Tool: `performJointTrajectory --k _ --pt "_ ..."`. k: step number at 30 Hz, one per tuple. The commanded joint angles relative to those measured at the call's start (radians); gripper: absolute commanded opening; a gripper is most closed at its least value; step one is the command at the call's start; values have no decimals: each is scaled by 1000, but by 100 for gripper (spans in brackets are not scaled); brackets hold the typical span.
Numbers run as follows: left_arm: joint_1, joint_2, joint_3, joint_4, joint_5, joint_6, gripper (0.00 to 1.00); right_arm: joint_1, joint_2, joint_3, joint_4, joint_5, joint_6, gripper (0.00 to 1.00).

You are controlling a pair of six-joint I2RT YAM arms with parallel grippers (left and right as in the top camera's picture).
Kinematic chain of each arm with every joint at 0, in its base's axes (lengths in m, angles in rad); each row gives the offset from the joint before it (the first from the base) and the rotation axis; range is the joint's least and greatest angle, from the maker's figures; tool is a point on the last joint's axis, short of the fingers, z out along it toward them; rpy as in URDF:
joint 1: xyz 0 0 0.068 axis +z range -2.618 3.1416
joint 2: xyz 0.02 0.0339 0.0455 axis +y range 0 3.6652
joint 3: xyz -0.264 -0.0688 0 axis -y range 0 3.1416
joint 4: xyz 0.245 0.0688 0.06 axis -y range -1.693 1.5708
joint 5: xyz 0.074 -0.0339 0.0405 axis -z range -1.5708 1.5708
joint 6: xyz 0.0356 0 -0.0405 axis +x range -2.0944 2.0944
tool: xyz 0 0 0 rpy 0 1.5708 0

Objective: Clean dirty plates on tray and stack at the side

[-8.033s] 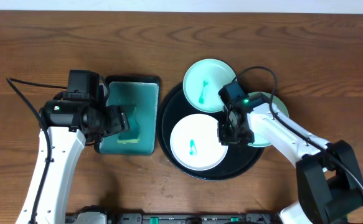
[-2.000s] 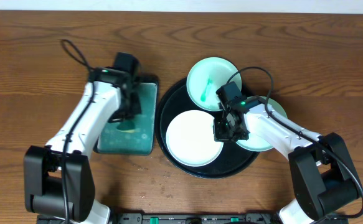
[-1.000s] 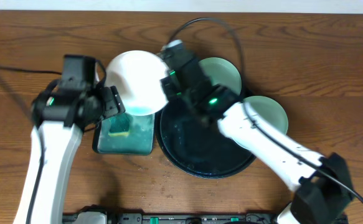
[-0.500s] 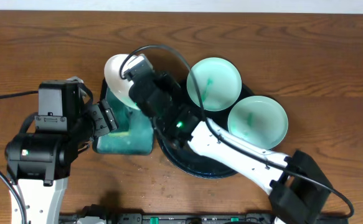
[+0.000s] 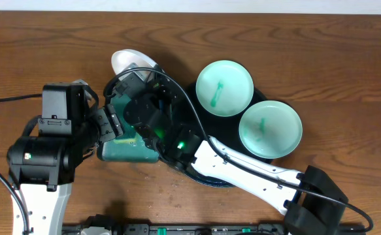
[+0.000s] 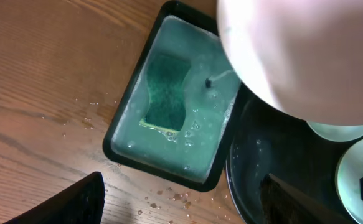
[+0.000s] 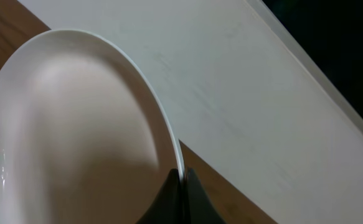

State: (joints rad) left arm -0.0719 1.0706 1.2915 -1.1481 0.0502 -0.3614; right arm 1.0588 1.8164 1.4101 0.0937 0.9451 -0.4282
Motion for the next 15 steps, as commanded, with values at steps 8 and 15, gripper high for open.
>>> performJointTrajectory --k 8,15 --pt "4 1 15 -3 -16 10 80 5 -32 15 10 45 -26 1" --pt "4 1 15 -3 -16 10 80 5 -32 15 31 45 -34 1"
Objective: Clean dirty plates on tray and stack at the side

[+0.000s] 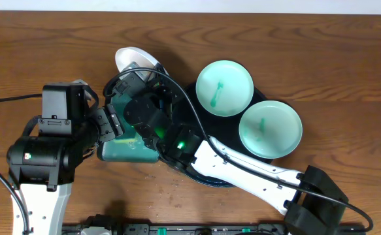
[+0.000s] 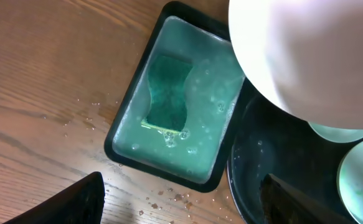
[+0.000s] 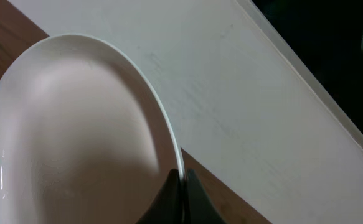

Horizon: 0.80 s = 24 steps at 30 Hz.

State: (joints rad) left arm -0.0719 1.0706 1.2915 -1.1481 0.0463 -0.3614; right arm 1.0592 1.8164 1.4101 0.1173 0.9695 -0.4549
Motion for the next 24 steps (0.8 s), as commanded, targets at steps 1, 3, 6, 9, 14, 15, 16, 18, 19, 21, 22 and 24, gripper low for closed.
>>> performJointTrajectory --k 1,3,6,9,14,15,16,18,19,21,22,24 --pt "4 1 15 -3 -13 10 80 5 -32 15 6 21 -7 1" --pt "4 1 15 -3 -13 10 80 5 -32 15 6 21 -6 1" --pt "4 2 15 -3 -13 10 80 5 -32 15 5 21 8 1" --pt "4 1 15 -3 -13 10 80 -13 -32 14 -40 0 115 1" --pt "4 1 15 -3 -13 9 80 -126 -31 14 -293 -249 512 1" --pt "4 1 15 -3 -13 9 80 -155 -31 14 -341 -322 606 1" --pt "4 1 15 -3 -12 9 80 -188 -32 15 -387 -425 699 1" --pt "4 2 15 -3 -13 10 80 -252 -48 15 -431 -702 756 1" --pt "4 1 15 -3 -13 10 80 -282 -61 15 -442 -839 759 1" --pt "4 2 15 -3 -13 10 80 -347 -93 15 -460 -1048 787 1" --pt "4 1 15 -3 -13 9 80 -381 -115 15 -473 -1112 804 1" --pt "4 1 15 -3 -12 9 80 -456 -169 15 -520 -1179 840 1"
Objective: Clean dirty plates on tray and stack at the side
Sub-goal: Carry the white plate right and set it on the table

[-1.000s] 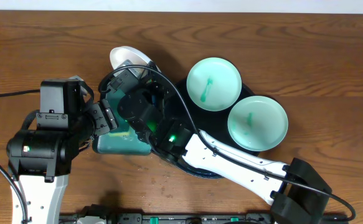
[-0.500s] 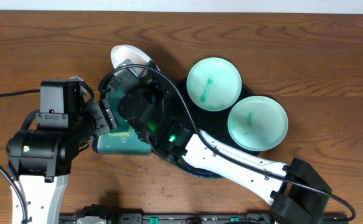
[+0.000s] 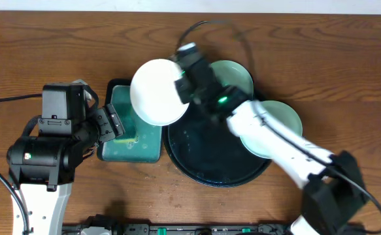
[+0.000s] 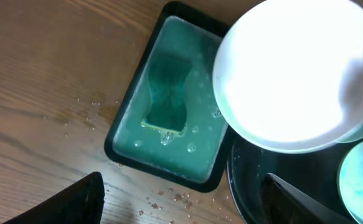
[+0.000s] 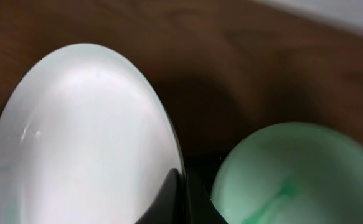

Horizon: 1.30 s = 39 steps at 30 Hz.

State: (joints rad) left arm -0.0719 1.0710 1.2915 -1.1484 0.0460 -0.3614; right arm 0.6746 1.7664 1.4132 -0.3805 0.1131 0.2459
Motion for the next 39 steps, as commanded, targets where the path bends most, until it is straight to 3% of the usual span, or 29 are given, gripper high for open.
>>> performJointTrajectory --k 1,7,13,20,30,33,39 --pt "4 1 15 -3 -12 9 81 -110 -146 12 -48 -340 156 1" --pt "4 1 15 -3 -12 10 81 -435 -288 12 -274 -380 233 1" --pt "4 1 15 -3 -12 9 81 -870 -284 10 -557 -303 236 1" --pt "4 1 15 -3 -12 9 81 -1211 -169 -51 -618 -180 217 1" --pt "4 1 15 -3 -12 9 81 -1275 19 -243 -467 -174 229 1" --pt "4 1 15 -3 -12 9 81 -1259 10 -248 -463 -220 204 27" --pt "4 1 15 -3 -12 9 81 -1140 -121 -248 -463 -409 55 38"
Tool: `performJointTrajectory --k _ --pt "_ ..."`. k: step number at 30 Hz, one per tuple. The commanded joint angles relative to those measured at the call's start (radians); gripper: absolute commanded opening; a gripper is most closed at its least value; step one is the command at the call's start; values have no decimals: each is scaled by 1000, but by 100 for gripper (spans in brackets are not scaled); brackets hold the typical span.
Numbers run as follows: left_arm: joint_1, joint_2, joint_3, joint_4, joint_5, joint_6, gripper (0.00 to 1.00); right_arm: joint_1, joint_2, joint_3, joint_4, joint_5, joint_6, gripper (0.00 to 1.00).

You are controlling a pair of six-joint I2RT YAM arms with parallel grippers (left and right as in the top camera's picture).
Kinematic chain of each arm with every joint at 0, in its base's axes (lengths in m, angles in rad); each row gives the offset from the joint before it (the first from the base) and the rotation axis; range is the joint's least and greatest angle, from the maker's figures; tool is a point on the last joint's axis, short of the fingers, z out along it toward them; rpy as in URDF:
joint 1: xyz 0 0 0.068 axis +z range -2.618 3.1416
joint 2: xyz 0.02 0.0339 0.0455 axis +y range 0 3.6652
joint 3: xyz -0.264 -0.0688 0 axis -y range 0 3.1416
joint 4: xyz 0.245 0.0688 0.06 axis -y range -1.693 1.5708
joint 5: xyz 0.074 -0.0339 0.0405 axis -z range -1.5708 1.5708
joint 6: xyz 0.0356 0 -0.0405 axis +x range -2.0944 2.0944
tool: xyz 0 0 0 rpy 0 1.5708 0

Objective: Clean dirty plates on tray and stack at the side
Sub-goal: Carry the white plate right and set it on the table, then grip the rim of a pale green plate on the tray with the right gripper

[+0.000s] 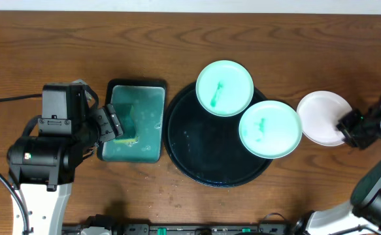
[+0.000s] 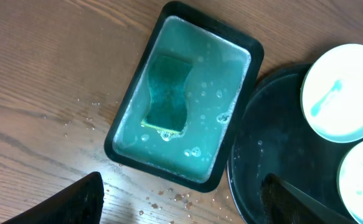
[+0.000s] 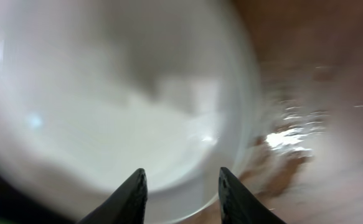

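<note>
A clean white plate (image 1: 319, 117) lies flat on the wood to the right of the round black tray (image 1: 200, 153). My right gripper (image 1: 346, 126) is at the plate's right rim, open; in the blurred right wrist view its fingers (image 3: 135, 190) stand apart over the white plate (image 3: 106, 106). Two pale green plates with green smears (image 1: 225, 88) (image 1: 270, 129) sit on the tray's right half. My left gripper (image 2: 182, 182) hangs open and empty over the near rim of the wash basin (image 2: 240, 118), where a green sponge (image 2: 167, 92) lies in soapy water.
The black basin (image 1: 115, 153) stands just left of the tray. Water drops dot the wood (image 2: 84, 121) beside it. The left arm's body (image 1: 46, 153) fills the near left, and a cable (image 1: 0, 101) runs off to the left edge.
The white plate was held by its rim in my shut right gripper, between basin and tray. It now lies on the table right of the tray, and the right gripper is open at its rim.
My right gripper first held the white plate tilted over the basin, shut on its rim. It was still there half a second later. Then the plate was level between basin and tray. Now it rests right of the tray, released. The left arm stayed put.
</note>
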State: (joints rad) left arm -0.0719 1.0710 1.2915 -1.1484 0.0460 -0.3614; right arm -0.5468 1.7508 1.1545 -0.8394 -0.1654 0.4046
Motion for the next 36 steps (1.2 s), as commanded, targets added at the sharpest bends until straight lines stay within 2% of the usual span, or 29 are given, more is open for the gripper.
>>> performJointTrajectory --k 1,4,5,8,13,15,17,18,20,27,30,33,36 --pt "4 1 15 -3 -12 9 81 113 -128 11 -10 -132 -126 39" --pt "4 1 15 -3 -12 9 81 218 -167 8 -38 -98 -196 48" --pt "4 1 15 -3 -12 9 81 256 -169 8 -53 -43 -196 54" --pt "4 1 15 -3 -12 9 81 336 -158 -10 -55 115 -147 64" --pt "4 1 15 -3 -12 9 81 424 -123 -120 67 213 -101 65" --pt "4 1 15 -3 -12 10 81 434 -112 -159 107 179 -99 52" --pt "4 1 15 -3 -12 9 81 437 -111 -177 116 164 -101 23" --pt "4 1 15 -3 -12 9 81 437 -111 -175 110 160 -108 11" --pt "4 1 15 -3 -12 9 81 438 -117 -168 95 153 -111 1" --pt "4 1 15 -3 -12 9 81 438 -244 -148 2 98 -114 1" --pt "4 1 15 -3 -12 10 81 454 -323 -148 -18 5 -151 1" --pt "4 1 15 -3 -12 9 81 512 -374 -150 -39 -103 -197 1" --pt "4 1 15 -3 -12 9 81 607 -374 -168 -40 -100 -196 1"
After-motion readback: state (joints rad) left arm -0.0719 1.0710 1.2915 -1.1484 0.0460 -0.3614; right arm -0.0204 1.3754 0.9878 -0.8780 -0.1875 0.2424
